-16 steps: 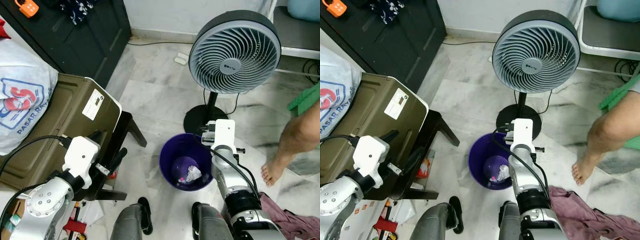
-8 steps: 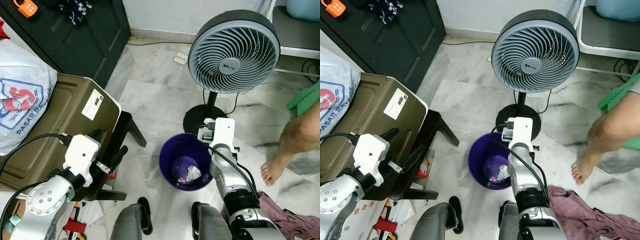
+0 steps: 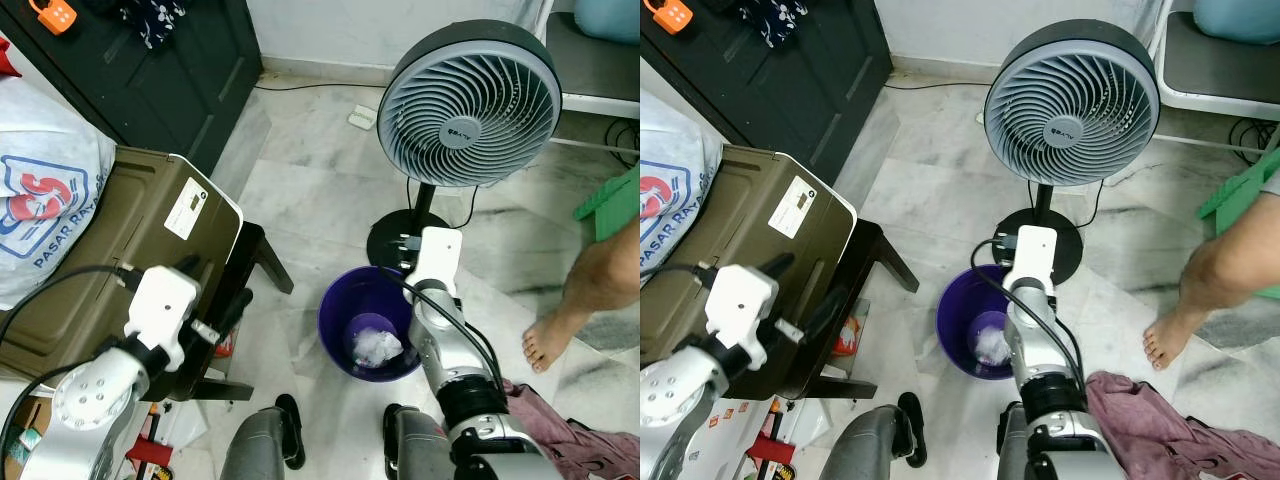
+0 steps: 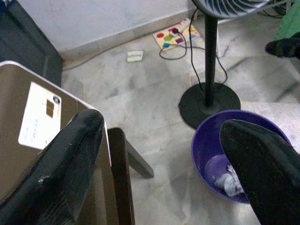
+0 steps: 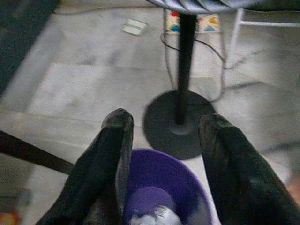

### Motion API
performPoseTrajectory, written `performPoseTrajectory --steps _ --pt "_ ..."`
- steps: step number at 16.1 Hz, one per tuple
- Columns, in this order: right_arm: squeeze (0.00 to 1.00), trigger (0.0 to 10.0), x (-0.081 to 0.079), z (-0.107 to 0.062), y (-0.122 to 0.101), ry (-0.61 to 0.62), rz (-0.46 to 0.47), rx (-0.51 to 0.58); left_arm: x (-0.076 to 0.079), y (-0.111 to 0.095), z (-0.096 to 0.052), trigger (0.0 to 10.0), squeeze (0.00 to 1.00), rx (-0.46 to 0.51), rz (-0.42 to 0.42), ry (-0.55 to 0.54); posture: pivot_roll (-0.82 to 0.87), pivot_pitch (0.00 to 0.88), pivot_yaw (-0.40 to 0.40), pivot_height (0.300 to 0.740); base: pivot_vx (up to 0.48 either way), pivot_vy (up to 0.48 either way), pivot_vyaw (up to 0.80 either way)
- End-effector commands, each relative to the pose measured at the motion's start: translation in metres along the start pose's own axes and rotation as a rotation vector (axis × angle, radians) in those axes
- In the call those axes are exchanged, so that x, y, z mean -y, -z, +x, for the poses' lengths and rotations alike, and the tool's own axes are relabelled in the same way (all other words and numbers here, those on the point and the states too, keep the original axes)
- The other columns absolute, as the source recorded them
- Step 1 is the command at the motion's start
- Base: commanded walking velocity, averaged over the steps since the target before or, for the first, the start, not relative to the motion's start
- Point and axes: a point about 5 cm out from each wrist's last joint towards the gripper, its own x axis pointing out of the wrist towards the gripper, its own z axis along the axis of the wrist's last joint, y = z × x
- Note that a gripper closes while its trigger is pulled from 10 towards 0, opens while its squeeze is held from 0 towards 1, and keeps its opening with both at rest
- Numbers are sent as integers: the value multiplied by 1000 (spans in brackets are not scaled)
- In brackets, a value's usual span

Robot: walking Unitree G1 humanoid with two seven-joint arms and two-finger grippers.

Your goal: Clean up the room

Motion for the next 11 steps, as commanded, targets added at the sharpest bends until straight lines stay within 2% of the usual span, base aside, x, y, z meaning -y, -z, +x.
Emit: performPoseTrajectory --steps 1,3,5,6,7,8,9,11 --pt "1000 10000 -20 -11 -4 -144 -22 52 -1 3 2 10000 0 -7 -5 -34 44 228 141 740 0 0 0" --pt "1000 10000 -29 -21 -7 -254 -29 69 2 -1 8 10000 0 20 -18 -45 31 210 130 740 0 0 0" --pt "1000 10000 -34 -42 -10 -429 -23 47 8 -7 20 10000 0 69 -44 -72 -6 164 103 740 0 0 0" --pt "1000 10000 -34 -44 -10 -459 -32 44 8 -8 24 10000 0 78 -49 -77 -11 158 100 740 0 0 0" --pt "1000 10000 -33 -46 -11 -488 -41 42 8 -9 29 10000 0 90 -56 -86 -29 132 89 740 0 0 0" --pt "1000 10000 -26 -52 -17 -549 -90 52 7 -12 41 10000 0 126 -69 -112 -51 92 79 740 0 0 0" --pt "1000 10000 -19 -53 -19 -560 -123 61 6 -14 47 10000 0 145 -79 -130 -69 59 77 740 0 0 0" --pt "1000 10000 -10 -56 -19 -542 -145 57 6 -14 51 10000 0 159 -89 -156 -79 40 78 740 0 0 0"
